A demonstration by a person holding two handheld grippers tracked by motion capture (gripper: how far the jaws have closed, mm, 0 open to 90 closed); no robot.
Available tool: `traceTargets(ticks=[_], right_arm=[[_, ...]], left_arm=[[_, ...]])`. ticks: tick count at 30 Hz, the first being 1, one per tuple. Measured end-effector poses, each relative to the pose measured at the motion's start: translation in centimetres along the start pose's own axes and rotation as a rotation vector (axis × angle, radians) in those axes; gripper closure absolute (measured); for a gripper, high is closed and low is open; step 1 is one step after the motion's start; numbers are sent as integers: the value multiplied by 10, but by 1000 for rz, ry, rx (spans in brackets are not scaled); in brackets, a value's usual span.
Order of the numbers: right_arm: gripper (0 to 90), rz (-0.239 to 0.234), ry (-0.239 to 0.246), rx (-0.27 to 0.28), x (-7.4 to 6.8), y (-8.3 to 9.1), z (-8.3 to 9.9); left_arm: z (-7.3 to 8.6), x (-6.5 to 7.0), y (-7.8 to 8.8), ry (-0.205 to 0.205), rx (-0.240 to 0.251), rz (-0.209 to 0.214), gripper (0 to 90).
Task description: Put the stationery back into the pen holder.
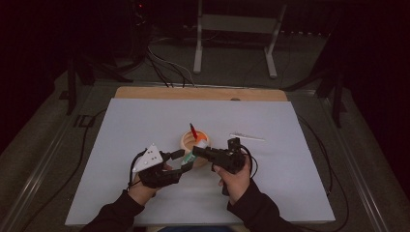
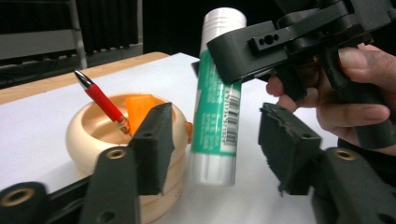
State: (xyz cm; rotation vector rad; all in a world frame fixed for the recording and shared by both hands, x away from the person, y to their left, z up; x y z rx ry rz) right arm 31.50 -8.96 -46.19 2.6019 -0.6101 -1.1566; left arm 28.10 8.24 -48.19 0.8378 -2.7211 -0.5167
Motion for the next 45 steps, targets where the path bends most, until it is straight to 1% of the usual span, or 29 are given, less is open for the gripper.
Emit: traceTargets(ticks=[2, 3, 7, 8, 10, 12, 14, 16, 18, 20, 23, 26, 28, 29, 31, 33, 36, 38, 39, 40, 45], right_arm=[[658, 20, 40, 11, -1, 3, -3], [658, 30, 59, 15, -2, 5, -5], [658, 58, 118, 35, -6, 12, -12], [658, 61, 128, 38, -7, 14, -14], [659, 82, 149, 52, -8, 18, -18], [659, 91, 158, 65, -8, 21, -22], [659, 116, 184, 72, -9, 24, -26], [658, 131, 202, 76, -10, 26, -29], [658, 153, 228, 82, -12, 28, -33], [658, 163, 242, 86, -13, 29, -36], [658, 181, 264, 93, -14, 30, -40], [658, 196, 276, 99, -14, 30, -45], [659, 206, 281, 105, -14, 30, -48], [658, 209, 287, 106, -14, 30, -50], [658, 219, 295, 111, -15, 29, -52], [658, 229, 300, 112, -14, 28, -55], [659, 242, 311, 114, -14, 27, -58], [658, 254, 321, 110, -13, 24, -61], [658, 270, 331, 107, -13, 22, -62], [658, 284, 344, 105, -12, 21, -63], [658, 306, 360, 89, -10, 13, -66]], left_arm=[[-1, -1, 2, 6, 0, 1, 392], [-1, -1, 2, 6, -3, -4, 371], [-1, -3, 7, 13, -10, -17, 290], [-1, -5, 8, 18, -13, -25, 268], [0, -8, 11, 38, -10, -23, 233], [1, -11, 13, 44, -17, -5, 162], [3, -14, 17, 52, -16, -15, 156], [5, -18, 19, 59, -31, -17, 126], [8, -21, 20, 65, -45, -30, 70], [11, -24, 21, 74, -70, -30, 20], [16, -29, 25, 78, -79, -56, 12], [21, -35, 29, 71, -95, -92, 2], [24, -39, 32, 77, -96, -107, 2], [26, -42, 34, 77, -104, -124, 1], [29, -46, 37, 87, -107, -134, 2], [33, -49, 40, 84, -114, -153, 1], [36, -52, 42, 96, -112, -159, 1], [41, -57, 45, 100, -121, -181, 2], [43, -59, 47, 103, -119, -187, 1], [44, -60, 48, 108, -120, -189, 1], [49, -62, 51, 110, -128, -198, 1]])
Point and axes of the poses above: each handheld gripper's, and its own axes: y roughly backward along the jaws, z roughly out of its underside, x roughly to its right, the point moved 5 cm from there along -y, roughly forward along the jaws, and after that the axes turned 9 degrees about -x, right-handed, at the moved point
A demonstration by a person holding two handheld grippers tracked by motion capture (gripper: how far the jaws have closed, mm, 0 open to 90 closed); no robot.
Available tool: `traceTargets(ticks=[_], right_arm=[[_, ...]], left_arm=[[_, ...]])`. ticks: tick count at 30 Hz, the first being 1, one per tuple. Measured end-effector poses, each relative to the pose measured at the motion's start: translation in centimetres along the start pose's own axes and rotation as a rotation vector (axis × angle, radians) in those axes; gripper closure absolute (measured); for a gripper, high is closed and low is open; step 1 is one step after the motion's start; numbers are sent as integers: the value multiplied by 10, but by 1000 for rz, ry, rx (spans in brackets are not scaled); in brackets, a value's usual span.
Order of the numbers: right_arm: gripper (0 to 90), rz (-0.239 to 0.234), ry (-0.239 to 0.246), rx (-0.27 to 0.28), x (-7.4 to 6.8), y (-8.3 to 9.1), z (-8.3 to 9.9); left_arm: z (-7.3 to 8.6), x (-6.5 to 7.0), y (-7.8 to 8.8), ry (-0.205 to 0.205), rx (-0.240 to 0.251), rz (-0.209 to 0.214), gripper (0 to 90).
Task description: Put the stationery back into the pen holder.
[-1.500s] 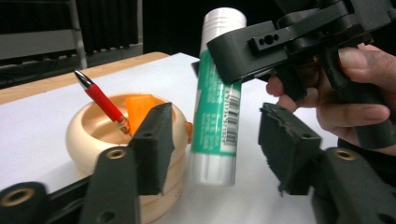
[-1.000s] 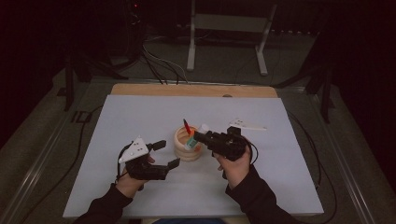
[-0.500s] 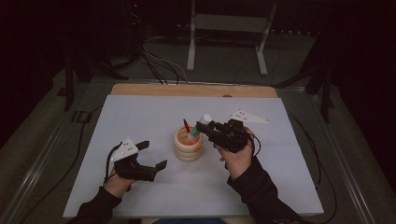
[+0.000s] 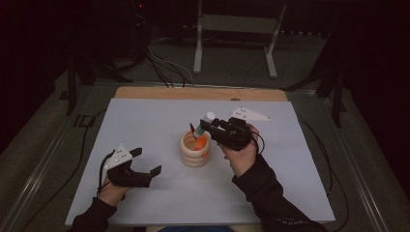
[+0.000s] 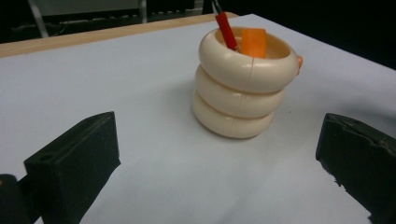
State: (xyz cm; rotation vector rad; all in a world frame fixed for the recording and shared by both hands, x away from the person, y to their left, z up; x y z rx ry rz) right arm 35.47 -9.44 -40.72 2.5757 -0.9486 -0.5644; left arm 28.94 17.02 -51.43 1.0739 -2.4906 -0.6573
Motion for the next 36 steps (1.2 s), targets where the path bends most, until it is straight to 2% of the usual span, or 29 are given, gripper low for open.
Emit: traceTargets(ticks=[7, 11, 16, 20, 23, 25, 36], right_arm=[[658, 16, 34, -32, -3, -14, 3], [658, 24, 58, -56, -5, -22, 5], [657, 36, 63, -89, -6, -31, 10], [658, 49, 72, -108, -7, -39, 13], [657, 75, 87, -120, -6, -44, 16], [657, 72, 77, -132, -5, -47, 18], [657, 83, 90, -189, -3, -62, 26]], left_arm=[[8, 0, 1, -21, -12, -8, 2], [12, -1, 2, -15, -19, -6, 2], [16, -5, 3, 10, -18, -26, 1], [16, -8, 4, 19, -8, -22, 2], [16, -8, 4, 14, -3, -18, 2], [16, -8, 3, 8, -5, -20, 2], [18, -8, 2, -3, -12, -24, 2]])
Point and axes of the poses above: each handheld gripper's, and its own axes: y roughly backward along the jaws, z roughly out of its underside, x roughly to its right, the point moved 5 cm from there along -y, roughly forward along the jaws, and after that the axes turned 9 degrees about -x, right-handed, at the moved point
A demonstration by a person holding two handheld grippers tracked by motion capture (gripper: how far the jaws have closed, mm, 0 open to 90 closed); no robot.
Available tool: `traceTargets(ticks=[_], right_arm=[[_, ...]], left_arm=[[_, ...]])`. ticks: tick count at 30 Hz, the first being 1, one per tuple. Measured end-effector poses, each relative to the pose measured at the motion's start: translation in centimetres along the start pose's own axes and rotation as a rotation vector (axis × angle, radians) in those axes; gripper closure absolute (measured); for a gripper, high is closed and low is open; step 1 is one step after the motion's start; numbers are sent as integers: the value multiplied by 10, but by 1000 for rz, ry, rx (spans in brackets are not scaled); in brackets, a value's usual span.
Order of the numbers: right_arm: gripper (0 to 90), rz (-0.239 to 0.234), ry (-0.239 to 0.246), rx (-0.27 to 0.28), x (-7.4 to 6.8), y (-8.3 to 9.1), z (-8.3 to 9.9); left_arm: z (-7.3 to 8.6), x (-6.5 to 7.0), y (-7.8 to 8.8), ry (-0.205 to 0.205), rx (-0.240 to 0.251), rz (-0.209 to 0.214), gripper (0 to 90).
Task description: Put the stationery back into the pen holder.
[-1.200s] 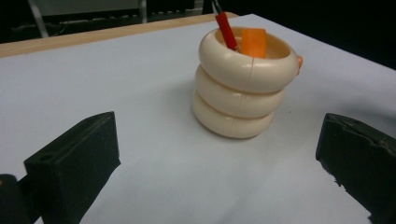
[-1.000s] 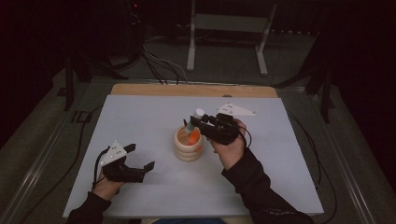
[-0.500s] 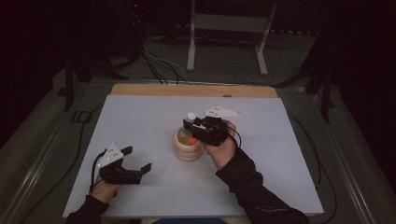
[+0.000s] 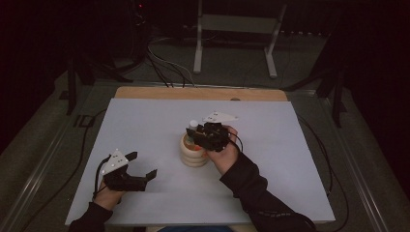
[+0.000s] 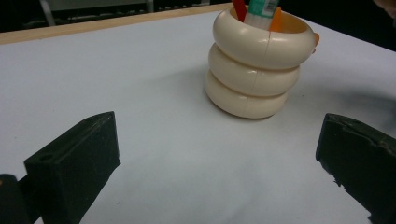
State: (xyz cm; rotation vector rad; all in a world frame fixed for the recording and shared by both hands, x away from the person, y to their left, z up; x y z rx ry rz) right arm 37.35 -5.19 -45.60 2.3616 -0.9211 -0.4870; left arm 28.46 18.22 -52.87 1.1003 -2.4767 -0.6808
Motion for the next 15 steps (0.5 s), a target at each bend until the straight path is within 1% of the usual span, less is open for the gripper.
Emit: traceTargets(ticks=[3, 8, 13, 15], right_arm=[[657, -4, 0, -9, 0, -3, 1], [657, -9, 8, -31, -1, -6, 1], [657, -18, -11, -65, -1, -10, 1], [657, -14, -14, -81, 0, -11, 1]], left_arm=[[-1, 0, 1, 7, 10, 5, 2], [-1, -1, 1, 9, 13, 3, 2], [-1, -1, 2, 9, 11, 6, 2], [-1, -1, 2, 11, 14, 6, 2]])
Point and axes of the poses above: each handheld gripper's, and its own axes: y roughly backward along the jaws, z roughly out of its underside, x roughly to its right, the point moved 5 cm from there along -y, roughly forward along the jaws, and after that the axes turned 9 degrees about -x, right-handed, at the moved point
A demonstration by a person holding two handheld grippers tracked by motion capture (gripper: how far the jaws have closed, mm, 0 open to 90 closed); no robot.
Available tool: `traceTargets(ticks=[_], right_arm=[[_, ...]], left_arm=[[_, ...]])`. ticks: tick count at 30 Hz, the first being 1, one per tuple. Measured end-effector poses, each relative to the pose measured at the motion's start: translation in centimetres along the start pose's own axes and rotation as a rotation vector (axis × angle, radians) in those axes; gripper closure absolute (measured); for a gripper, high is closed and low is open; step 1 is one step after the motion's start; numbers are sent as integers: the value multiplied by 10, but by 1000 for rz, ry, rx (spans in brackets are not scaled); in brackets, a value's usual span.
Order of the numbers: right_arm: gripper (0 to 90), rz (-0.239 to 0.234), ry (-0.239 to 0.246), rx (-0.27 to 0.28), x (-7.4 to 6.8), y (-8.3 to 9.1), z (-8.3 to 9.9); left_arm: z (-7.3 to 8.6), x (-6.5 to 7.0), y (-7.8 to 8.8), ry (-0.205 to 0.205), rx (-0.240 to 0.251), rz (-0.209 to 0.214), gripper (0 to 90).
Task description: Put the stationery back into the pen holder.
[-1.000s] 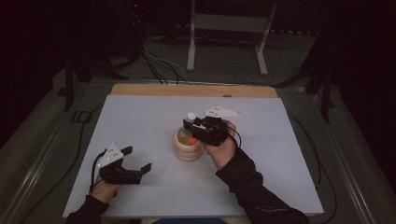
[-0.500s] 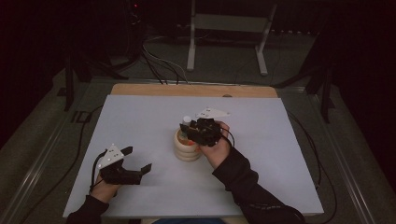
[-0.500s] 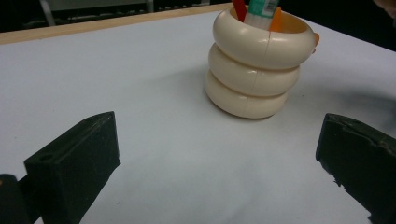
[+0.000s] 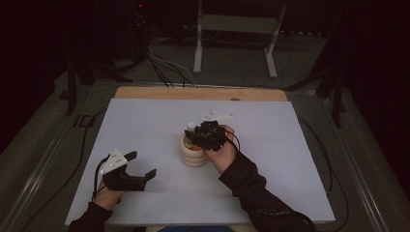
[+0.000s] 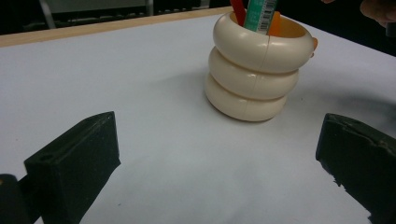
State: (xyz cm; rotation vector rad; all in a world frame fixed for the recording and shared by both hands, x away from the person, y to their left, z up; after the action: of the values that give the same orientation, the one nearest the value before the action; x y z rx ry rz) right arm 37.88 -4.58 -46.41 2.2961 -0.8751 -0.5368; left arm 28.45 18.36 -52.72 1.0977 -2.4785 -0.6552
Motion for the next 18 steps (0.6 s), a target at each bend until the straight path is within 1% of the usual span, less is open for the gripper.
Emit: traceTargets(ticks=[4, 7, 9, 11, 18], right_arm=[[657, -3, -6, -28, 2, -3, 1], [656, 12, -2, -41, 2, -5, 3], [656, 25, 5, -42, 2, -5, 3], [656, 35, 8, -38, 2, -5, 3], [655, 39, 10, -54, 1, -7, 3]], left_arm=[[0, 0, 0, -6, -3, 1, 2], [1, 1, -1, -4, -7, 5, 2], [1, 1, -1, -11, -8, 6, 2], [1, 1, -1, -8, -6, 8, 2], [0, 0, 1, 1, 5, 8, 2]])
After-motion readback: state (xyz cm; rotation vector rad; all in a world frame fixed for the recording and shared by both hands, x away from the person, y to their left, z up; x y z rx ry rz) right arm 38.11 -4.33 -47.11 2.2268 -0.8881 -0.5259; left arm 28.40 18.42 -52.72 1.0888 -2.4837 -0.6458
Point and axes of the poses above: each handheld gripper's, and its own axes: y roughly backward along the jaws, z roughly out of its underside, x roughly to its right, the point moved 5 cm from there along -y, roughly forward along the jaws, and after that the axes turned 9 degrees about -x, right-handed, at the moved point
